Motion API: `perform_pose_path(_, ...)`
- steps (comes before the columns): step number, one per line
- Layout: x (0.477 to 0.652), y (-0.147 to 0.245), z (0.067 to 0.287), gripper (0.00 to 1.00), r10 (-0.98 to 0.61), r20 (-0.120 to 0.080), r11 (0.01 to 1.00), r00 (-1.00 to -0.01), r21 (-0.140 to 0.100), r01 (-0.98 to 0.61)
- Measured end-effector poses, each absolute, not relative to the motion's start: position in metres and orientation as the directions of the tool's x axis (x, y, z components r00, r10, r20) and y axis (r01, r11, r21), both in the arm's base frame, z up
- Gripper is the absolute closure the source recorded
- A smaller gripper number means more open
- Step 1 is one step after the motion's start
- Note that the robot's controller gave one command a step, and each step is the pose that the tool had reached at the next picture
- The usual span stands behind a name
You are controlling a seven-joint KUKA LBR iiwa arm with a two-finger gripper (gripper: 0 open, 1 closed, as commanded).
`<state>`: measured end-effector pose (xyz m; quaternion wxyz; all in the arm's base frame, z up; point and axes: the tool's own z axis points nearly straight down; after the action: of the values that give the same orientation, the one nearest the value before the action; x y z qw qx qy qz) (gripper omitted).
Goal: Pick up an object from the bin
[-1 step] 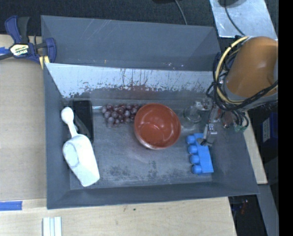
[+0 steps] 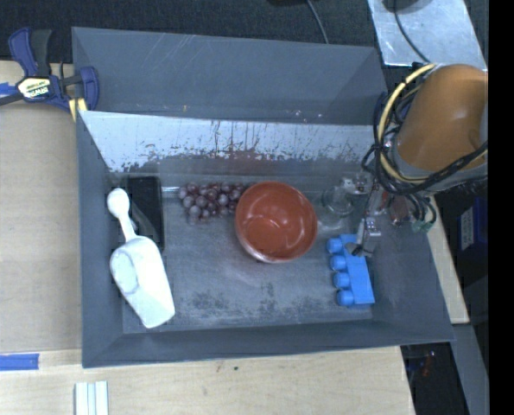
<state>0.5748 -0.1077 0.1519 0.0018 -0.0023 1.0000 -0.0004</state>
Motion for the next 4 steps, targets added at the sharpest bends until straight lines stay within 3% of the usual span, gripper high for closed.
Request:
perform_pose_path(1,0.606,-0.106,0.105,0.00,-0.153,-0.013,0.988,-0.988,-0.004,-0.153)
perform_pose_path(2,0.613,-0.101,0.104,0.00,-0.183,-0.011,0.983,-0.983,-0.004,-0.183)
perform_pose_path(3,0.590,-0.060,0.070,0.00,-0.169,-0.017,0.986,-0.985,-0.003,-0.169)
perform_pose_path(4,0.601,-0.070,0.071,0.00,-0.184,-0.026,0.983,-0.983,-0.010,-0.184)
